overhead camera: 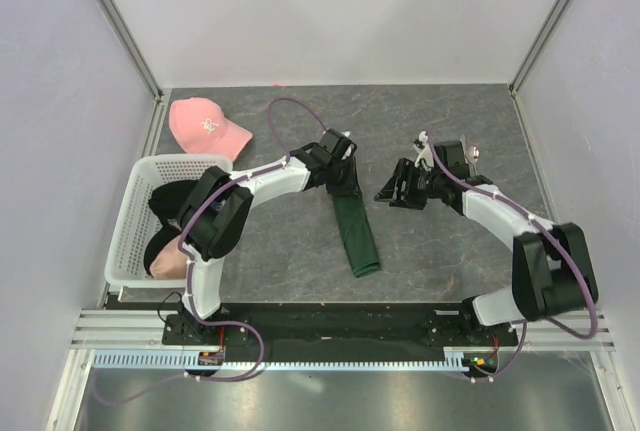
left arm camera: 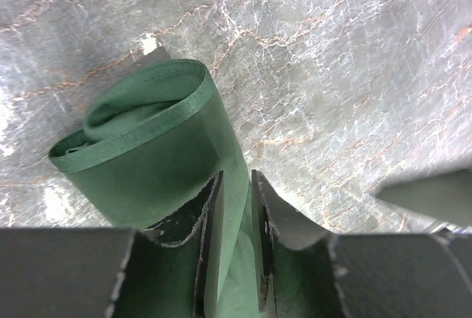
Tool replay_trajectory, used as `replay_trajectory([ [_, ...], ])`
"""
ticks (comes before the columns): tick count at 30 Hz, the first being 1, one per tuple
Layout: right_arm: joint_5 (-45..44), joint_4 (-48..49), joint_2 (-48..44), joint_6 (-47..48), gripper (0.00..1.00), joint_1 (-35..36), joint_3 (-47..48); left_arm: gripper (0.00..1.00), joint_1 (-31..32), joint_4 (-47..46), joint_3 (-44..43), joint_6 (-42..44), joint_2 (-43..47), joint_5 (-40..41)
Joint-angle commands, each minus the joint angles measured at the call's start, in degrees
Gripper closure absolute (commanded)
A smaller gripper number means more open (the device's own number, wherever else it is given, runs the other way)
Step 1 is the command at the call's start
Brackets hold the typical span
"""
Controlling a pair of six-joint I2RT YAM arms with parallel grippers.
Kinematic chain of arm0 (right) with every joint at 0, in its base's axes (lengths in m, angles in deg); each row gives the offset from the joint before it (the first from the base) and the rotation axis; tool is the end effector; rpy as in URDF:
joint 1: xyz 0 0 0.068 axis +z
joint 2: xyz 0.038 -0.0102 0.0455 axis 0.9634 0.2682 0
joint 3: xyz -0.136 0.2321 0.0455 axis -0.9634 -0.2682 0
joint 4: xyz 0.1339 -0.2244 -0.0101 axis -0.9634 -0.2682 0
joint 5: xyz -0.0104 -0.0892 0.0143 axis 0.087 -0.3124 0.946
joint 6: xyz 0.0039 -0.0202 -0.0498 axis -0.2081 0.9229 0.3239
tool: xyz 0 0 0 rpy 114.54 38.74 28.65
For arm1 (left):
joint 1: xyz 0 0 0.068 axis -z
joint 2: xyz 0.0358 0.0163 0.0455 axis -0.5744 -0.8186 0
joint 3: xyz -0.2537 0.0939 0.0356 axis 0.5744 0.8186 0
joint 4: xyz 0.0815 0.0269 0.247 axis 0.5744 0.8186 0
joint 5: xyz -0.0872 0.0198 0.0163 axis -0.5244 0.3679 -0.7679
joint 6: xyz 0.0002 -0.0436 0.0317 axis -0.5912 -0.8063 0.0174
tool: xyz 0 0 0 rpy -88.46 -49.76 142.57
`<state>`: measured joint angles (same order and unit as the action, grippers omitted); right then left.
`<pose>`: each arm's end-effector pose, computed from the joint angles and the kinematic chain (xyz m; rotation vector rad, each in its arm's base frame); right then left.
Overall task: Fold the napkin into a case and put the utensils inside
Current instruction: Turn over the smaller rectangle-folded napkin, then smooth out the smaller rectangle-folded napkin at the center of the board.
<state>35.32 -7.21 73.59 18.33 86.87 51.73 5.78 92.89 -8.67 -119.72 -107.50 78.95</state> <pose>0.2791 0.0811 0.1954 0.1290 2.4877 1.0255 0.3265 -0.2899 0.1783 0.1031 2.6297 -0.7593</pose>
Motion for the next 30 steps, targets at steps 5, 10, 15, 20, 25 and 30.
replay_trajectory([
  [5,-4.06,-6.1,-7.56,-4.22,0.51,16.39,-6.91,0.72,-0.58,0.26,3.05,0.64,5.64,0.45],
  [10,-5.29,-3.81,-9.68,-3.45,0.66,17.11,-11.32,0.74,-3.39,0.08,1.75,2.13,2.13,-0.78],
  [15,-9.4,-2.22,-6.08,-1.61,0.69,17.02,-11.86,0.74,-4.71,2.19,-3.53,4.76,-3.05,-1.05],
  [20,-14.07,-2.48,-1.51,0.59,0.7,16.67,-10.19,0.75,-4.98,5.09,-9.95,7.05,-9.55,-2.37],
  [25,-16.54,-6.16,-3.77,3.14,0.71,16.75,-8.25,0.74,-5.16,6.15,-10.14,7.76,-7.2,-1.58],
  [30,-14.7,-11.35,-10.01,3.41,0.67,17.02,-5.26,0.73,-4.81,5.71,-8.11,6.97,-1.41,-3.6],
])
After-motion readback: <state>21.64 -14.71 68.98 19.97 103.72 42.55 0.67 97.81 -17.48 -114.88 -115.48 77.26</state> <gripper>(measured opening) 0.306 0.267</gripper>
